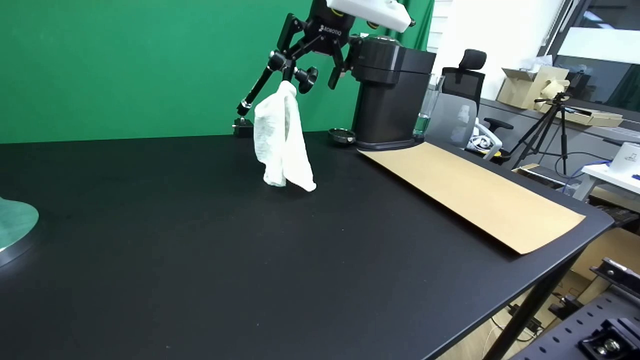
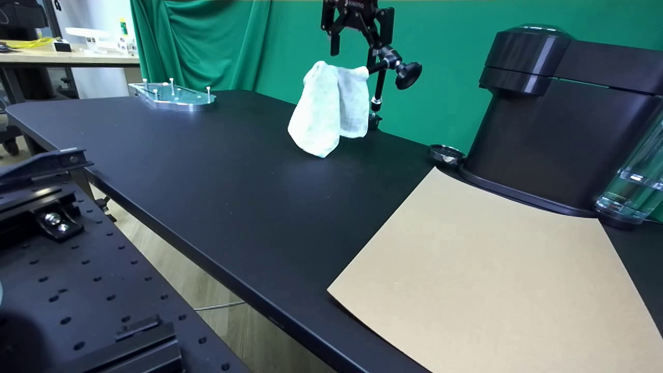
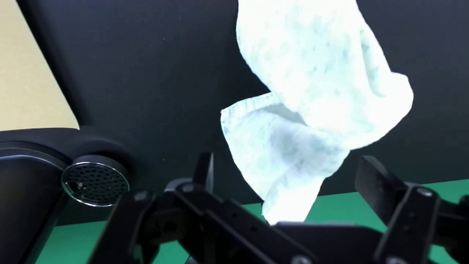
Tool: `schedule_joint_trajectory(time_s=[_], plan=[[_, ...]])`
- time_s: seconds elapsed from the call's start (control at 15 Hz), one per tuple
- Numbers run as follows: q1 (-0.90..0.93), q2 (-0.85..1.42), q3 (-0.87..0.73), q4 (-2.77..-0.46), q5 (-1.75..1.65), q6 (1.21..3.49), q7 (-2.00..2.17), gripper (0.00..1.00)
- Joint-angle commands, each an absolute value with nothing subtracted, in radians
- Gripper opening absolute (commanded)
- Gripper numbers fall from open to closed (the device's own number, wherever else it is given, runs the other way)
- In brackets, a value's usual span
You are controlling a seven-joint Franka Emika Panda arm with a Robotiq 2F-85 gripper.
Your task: Put the cloth on the table
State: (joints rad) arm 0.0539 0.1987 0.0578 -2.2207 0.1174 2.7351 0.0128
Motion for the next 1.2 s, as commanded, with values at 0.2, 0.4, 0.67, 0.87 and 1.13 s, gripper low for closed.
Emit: schedule_joint_trajectory(time_s=[0.2, 0.4, 0.67, 0.87, 1.13], plan=[[0.071, 0.272, 0.073, -2.132, 0.117, 2.736, 0.058, 0.75], [0.077, 0.288, 0.078, -2.117, 0.12, 2.735, 0.06, 0.6], [0.081, 0.304, 0.089, -2.102, 0.124, 2.733, 0.058, 0.31], [0.085, 0.307, 0.092, -2.099, 0.122, 2.73, 0.058, 0.1], [0.087, 0.304, 0.094, -2.095, 0.119, 2.726, 0.057, 0.0]])
